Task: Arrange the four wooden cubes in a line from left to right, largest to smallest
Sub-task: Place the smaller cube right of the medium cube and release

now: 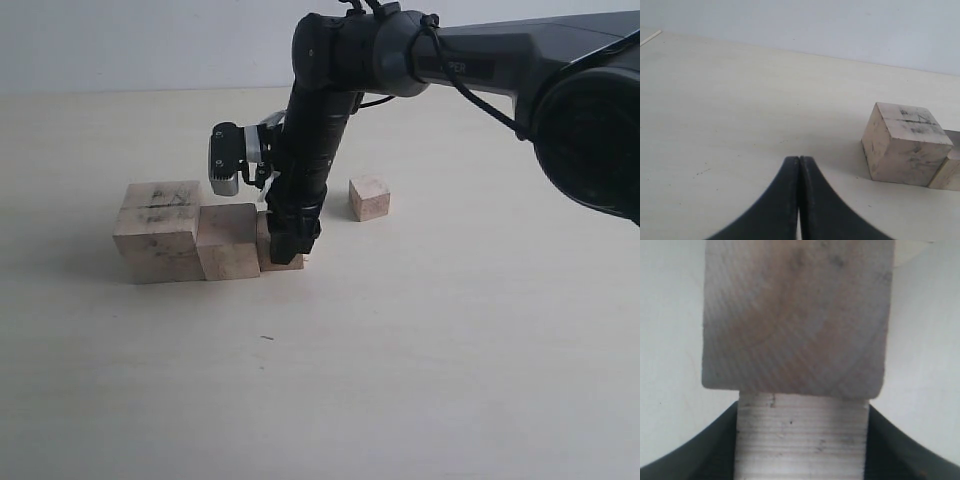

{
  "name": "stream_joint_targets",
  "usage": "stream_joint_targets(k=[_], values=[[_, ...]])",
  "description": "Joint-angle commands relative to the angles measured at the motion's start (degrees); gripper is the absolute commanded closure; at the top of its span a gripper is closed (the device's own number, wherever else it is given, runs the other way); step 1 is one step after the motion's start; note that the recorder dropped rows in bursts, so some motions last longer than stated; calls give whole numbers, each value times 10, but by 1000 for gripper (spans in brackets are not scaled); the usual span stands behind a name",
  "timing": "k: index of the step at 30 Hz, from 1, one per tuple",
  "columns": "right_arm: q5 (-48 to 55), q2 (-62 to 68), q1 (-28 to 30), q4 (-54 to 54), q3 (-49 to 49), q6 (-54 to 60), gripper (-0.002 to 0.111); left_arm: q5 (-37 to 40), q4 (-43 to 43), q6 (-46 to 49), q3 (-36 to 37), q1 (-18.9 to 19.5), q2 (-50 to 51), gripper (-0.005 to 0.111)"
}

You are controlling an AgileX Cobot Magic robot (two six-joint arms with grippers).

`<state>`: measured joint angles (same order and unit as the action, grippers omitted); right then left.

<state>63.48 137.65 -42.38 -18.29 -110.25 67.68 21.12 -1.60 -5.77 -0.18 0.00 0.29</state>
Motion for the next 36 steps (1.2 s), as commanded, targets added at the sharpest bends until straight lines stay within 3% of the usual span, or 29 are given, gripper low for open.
stream_joint_targets(k=[1,7,12,28,36], values=[[-3,5,-3,-12,2,-2,70,-6,-3,1,2,-3,-3,107],[-22,5,-3,-24,2,-57,26,-6,-3,1,2,-3,-3,107],[-37,5,-3,-23,2,-81,8,-6,-3,1,2,-3,-3,107],[-14,-46,-3,12,2,-96,8,-6,-3,1,2,-3,-3,107],[-13,-95,-3,68,2,-207,14,-6,-3,1,2,-3,-3,107]])
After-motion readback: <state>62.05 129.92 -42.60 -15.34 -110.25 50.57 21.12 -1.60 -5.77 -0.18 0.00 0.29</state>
